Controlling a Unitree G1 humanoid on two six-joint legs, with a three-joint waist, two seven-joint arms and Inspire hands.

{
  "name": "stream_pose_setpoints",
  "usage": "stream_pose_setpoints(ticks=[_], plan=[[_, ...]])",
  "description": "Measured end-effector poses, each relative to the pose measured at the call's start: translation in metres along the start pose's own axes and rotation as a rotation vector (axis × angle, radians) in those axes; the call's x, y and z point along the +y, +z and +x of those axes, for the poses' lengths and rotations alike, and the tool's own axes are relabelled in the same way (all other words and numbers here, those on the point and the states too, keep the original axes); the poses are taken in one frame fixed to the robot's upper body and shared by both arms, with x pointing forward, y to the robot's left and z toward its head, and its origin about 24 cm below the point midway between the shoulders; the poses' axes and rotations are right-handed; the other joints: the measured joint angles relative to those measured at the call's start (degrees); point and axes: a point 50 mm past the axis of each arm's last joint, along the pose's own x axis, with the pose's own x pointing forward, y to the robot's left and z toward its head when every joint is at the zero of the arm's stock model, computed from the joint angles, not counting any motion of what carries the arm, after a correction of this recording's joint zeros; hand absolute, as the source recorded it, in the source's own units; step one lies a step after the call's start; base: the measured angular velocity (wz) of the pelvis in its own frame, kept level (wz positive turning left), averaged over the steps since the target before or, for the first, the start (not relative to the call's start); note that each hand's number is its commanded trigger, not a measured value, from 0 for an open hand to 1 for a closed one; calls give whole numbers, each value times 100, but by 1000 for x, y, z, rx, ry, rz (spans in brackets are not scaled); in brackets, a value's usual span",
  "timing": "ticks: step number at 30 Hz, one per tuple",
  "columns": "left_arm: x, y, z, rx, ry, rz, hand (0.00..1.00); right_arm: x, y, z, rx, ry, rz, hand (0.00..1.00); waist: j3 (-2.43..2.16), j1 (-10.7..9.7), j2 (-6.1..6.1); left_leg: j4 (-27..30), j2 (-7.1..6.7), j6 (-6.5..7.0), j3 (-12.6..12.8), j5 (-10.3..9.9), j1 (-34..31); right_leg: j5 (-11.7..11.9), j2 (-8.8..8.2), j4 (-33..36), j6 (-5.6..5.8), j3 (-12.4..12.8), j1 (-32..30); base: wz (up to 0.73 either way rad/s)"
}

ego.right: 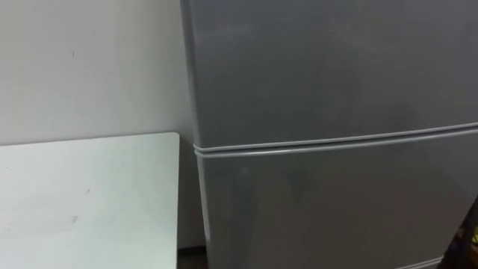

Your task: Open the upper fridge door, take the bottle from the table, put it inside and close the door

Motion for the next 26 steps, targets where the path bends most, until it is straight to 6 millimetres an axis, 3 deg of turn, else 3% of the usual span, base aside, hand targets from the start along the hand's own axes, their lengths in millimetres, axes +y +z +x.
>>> stream_pose_setpoints(ticks=[5,12,18,21,26], plan=[[-1,-2,0,9,-13,16,0,13,-22,-3,57,211,-274,0,21,113,-6,15,1,-4,-3,-5,-4,-4,-2,-12,-3,-23,10,0],[-15,21,1,-69,-56,101,0,50,-21,-11,27,456,-586,0,37,275,-54,33,-3,-3,-23,-5,-10,-4,-8,-32,-3,-72,2,1],[-19,30,1,-106,-71,128,0,67,-20,-17,13,565,-671,0,35,280,-48,32,-10,-13,-103,-10,-19,-4,-3,-105,-2,-160,94,9],[-20,32,1,-115,-75,130,0,70,-21,-18,17,582,-670,0,88,281,-51,30,-8,-13,-120,-11,-31,-4,-2,-104,-2,-185,89,1],[-21,34,1,-126,-75,129,0,69,-22,-18,24,596,-669,0,84,277,-60,12,-6,-17,-135,-15,-26,-4,2,-101,-2,-193,90,0]])
